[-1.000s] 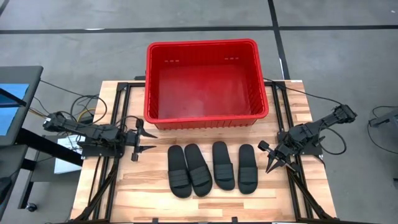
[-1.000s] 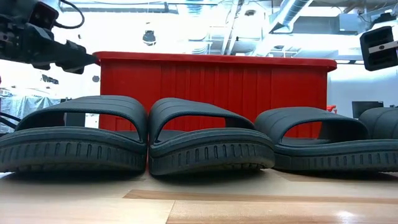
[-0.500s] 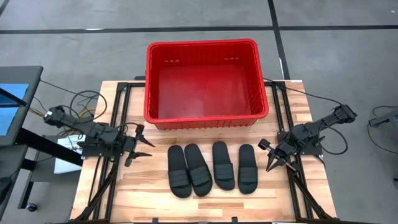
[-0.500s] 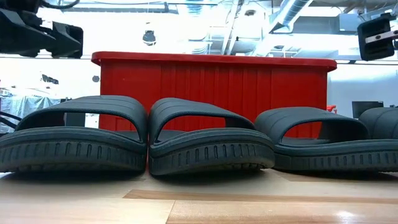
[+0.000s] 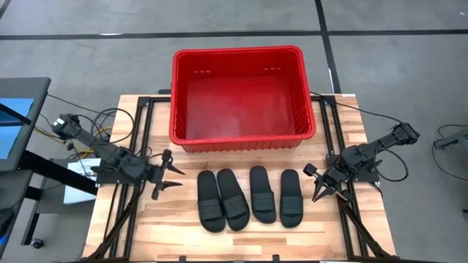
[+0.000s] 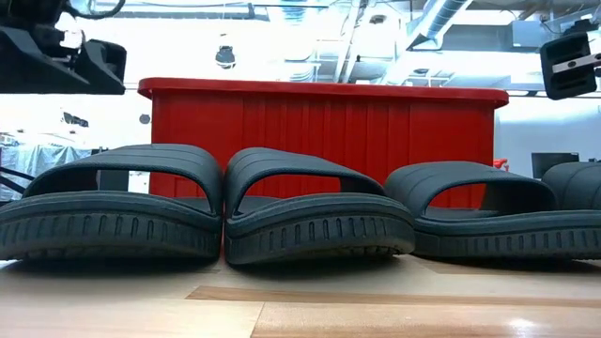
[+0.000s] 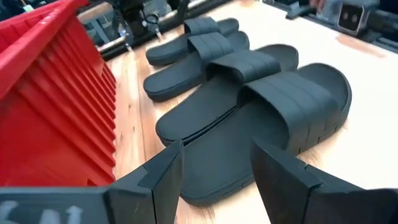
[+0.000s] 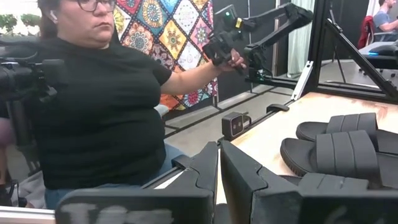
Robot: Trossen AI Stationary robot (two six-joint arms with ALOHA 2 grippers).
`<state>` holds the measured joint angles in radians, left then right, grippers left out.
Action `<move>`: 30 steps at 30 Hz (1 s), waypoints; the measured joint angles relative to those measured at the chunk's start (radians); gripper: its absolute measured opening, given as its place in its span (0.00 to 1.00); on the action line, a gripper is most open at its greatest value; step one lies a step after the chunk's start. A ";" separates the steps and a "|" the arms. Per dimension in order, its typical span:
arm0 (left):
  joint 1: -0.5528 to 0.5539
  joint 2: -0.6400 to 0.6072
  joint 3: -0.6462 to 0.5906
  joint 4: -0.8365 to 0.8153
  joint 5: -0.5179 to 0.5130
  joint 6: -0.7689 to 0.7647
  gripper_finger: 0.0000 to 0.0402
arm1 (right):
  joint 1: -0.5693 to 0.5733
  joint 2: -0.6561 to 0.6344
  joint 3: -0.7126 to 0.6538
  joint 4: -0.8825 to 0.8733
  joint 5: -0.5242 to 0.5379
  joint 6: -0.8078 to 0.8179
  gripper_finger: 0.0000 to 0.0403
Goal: Pick and place slides into bin
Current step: Put the black slipper into the red container
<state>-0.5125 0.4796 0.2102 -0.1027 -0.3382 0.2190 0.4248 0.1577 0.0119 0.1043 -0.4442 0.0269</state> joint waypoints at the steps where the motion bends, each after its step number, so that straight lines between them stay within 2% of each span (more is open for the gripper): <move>1: 0.000 0.026 0.021 -0.008 0.000 0.002 0.44 | 0.000 0.000 0.000 0.000 0.000 0.000 0.03; 7: 0.001 0.204 0.185 -0.159 -0.023 -0.036 0.44 | 0.000 0.000 0.000 0.000 0.000 0.000 0.03; 11: 0.001 0.338 0.325 -0.275 -0.107 -0.153 0.44 | 0.000 0.000 0.000 0.000 0.000 0.000 0.03; 14: 0.002 0.431 0.439 -0.372 -0.121 -0.240 0.44 | 0.000 0.000 0.000 0.000 0.000 0.000 0.03; 19: 0.002 0.555 0.583 -0.395 -0.107 -0.274 0.44 | 0.000 0.000 0.000 0.000 0.000 0.000 0.03; 23: 0.002 0.626 0.644 -0.321 -0.029 -0.303 0.44 | 0.000 0.000 0.000 0.000 0.000 0.000 0.03; 30: 0.002 0.702 0.666 -0.134 0.184 -0.354 0.44 | 0.000 0.000 0.000 0.000 0.000 0.000 0.03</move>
<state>-0.5110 1.1811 0.8761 -0.2362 -0.1545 -0.1346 0.4248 0.1577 0.0117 0.1041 -0.4442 0.0269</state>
